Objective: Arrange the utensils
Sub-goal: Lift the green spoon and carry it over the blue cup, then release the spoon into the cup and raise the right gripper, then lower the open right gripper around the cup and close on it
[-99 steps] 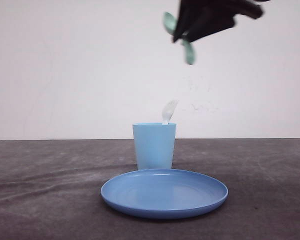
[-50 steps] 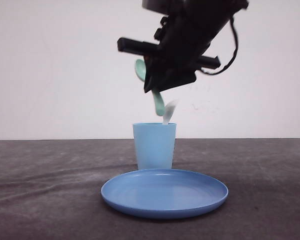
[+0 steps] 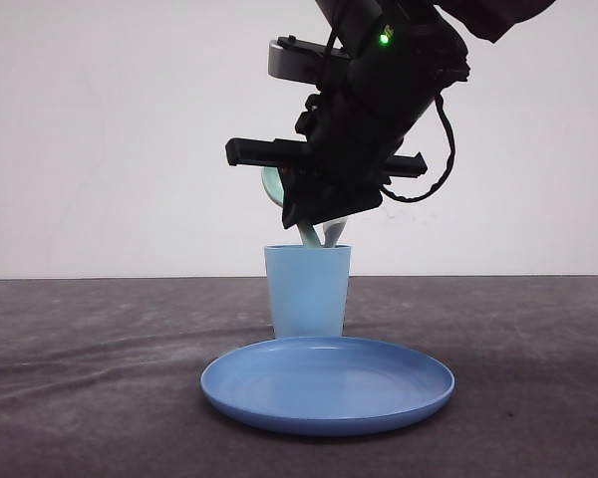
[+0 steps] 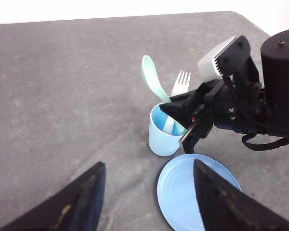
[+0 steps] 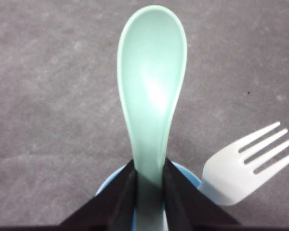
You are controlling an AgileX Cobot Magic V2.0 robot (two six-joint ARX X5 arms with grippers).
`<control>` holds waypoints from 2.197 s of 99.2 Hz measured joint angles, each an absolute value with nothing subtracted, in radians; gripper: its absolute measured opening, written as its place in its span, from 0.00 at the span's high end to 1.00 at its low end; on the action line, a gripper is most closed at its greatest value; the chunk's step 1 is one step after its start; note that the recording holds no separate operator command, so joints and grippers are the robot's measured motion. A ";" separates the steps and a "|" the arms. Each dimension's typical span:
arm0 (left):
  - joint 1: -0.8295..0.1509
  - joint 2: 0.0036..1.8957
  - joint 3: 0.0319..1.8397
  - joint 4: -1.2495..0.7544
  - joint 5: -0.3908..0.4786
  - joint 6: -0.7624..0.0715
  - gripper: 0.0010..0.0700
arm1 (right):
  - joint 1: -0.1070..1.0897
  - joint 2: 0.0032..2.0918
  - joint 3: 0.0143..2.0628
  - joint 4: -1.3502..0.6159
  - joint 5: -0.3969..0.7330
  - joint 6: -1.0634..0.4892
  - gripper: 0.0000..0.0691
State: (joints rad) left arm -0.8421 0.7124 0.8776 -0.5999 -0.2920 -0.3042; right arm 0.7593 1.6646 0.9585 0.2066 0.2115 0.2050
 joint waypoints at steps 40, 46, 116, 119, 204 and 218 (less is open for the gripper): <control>-0.842 0.712 0.878 -0.602 -0.292 -0.304 0.51 | 0.777 1.636 0.959 0.131 0.210 0.206 0.51; -0.842 0.712 0.878 -0.602 -0.292 -0.304 0.51 | 0.787 1.603 0.962 0.089 0.210 0.205 0.51; -0.842 0.713 0.878 -0.602 -0.292 -0.305 0.51 | 0.883 1.323 1.019 -0.458 0.206 0.403 0.01; -0.842 0.713 0.878 -0.602 -0.292 -0.304 0.51 | 0.883 1.330 1.019 -0.457 0.206 0.413 0.01; -0.842 0.713 0.878 -0.611 -0.292 -0.304 0.51 | 0.764 1.655 1.018 -0.270 0.091 0.506 0.01; -0.842 0.713 0.878 -0.611 -0.292 -0.304 0.51 | 0.764 1.688 1.019 -0.242 0.081 0.500 0.01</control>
State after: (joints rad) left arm -0.8421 0.7132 0.8776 -0.6109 -0.2920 -0.3042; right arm 0.7635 1.6878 1.0187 -0.2420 0.0807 0.4999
